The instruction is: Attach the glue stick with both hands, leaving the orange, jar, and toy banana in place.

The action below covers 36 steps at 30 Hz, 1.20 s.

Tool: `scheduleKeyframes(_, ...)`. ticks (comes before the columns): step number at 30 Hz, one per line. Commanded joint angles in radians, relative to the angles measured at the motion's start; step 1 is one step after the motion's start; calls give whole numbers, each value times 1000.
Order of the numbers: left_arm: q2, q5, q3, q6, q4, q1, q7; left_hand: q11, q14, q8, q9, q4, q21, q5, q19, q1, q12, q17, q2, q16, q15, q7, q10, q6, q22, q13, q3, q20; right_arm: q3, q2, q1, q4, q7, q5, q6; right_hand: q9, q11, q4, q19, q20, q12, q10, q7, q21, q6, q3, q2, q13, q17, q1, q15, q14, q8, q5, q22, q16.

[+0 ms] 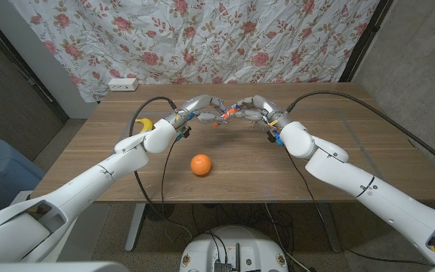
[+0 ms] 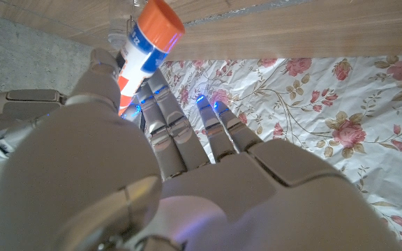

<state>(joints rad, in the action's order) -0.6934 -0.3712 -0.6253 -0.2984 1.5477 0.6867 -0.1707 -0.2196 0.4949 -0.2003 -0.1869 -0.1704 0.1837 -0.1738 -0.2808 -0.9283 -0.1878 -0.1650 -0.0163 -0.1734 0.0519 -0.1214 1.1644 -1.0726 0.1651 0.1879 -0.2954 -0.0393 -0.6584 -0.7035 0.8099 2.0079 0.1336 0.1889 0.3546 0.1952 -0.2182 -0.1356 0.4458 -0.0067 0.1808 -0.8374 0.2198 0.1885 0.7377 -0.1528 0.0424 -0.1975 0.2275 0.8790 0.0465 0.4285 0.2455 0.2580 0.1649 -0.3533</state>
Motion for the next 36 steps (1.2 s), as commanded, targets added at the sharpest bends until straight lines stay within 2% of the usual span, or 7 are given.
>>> scheduleKeyframes(1, -3, 2, -3, -5, -4, -2, 6, -6, 0, -11, -5, 6, 6, -7, -6, -61, -7, -3, 69, -7, 152, -32, 3, -72, 4, 5, -1, -58, -1, -2, -9, -6, -15, -10, 3, 1, -2, 8, -17, 8, -1, 32, -2, -3, -35, 14, 25, -5, 3, -17, 91, -15, -17, 18, 4, 11)
scheduleKeyframes(17, -6, -1, -1, -16, -12, -9, 7, -6, 0, -10, -5, 6, 6, -8, -6, -63, -7, -3, 70, -6, 153, -32, 3, -71, 4, 5, 0, -58, 1, -30, -29, 9, -63, -20, 11, -5, 1, 19, -68, 25, -5, 167, -14, -7, -159, 53, 59, -6, -3, -67, 23, -87, -55, 80, 4, 64)
scheduleKeyframes(19, -5, 1, -2, -21, -15, -12, 9, -6, 0, -10, -5, 6, 6, -8, -6, -63, -7, -3, 70, -6, 154, -32, 2, -71, 4, 5, 0, -58, 0, -31, -31, 12, -64, -17, 15, -5, 1, 26, -79, 30, -3, 183, -17, -8, -174, 61, 61, -6, -3, -83, 16, -94, -56, 86, 4, 69)
scheduleKeyframes(22, -5, 1, -3, -27, -20, -16, 11, -6, 0, -11, -5, 6, 6, -8, -6, -63, -7, -3, 70, -6, 153, -33, 2, -71, 4, 5, 0, -57, -8, -41, -45, 22, -87, -9, 26, -5, 6, 53, -113, 37, -5, 241, -31, -8, -241, 98, 74, -7, -3, -146, 2, -134, -62, 97, 4, 90)
scheduleKeyframes(24, -4, 0, -3, -30, -24, -18, 10, -6, 0, -11, -5, 5, 6, -8, -6, -64, -7, -3, 70, -6, 154, -33, 2, -72, 4, 5, 0, -57, -6, -41, -46, 23, -91, -12, 26, -5, 4, 59, -130, 41, -3, 262, -33, -9, -269, 111, 80, -7, -4, -163, -9, -151, -64, 99, 4, 99)
scheduleKeyframes(28, -4, -3, -2, -33, -25, -19, 7, -6, 0, -10, -5, 5, 6, -8, -6, -64, -7, -3, 70, -6, 154, -33, 2, -71, 4, 5, 1, -57, -2, -43, -44, 24, -93, -18, 25, -5, 10, 61, -141, 44, -6, 297, -41, -8, -288, 119, 77, -7, -5, -169, -17, -169, -61, 104, 3, 108)
scheduleKeyframes(36, -5, -6, 0, -25, -22, -17, 6, -6, 0, -11, -5, 5, 6, -8, -7, -65, -7, -3, 70, -6, 153, -33, 2, -73, 4, 5, 1, -58, 21, -52, -32, 26, -108, -64, 31, -6, 29, 79, -178, 48, -8, 415, -51, -7, -398, 149, 67, -5, -5, -204, -40, -247, -70, 111, 3, 137)
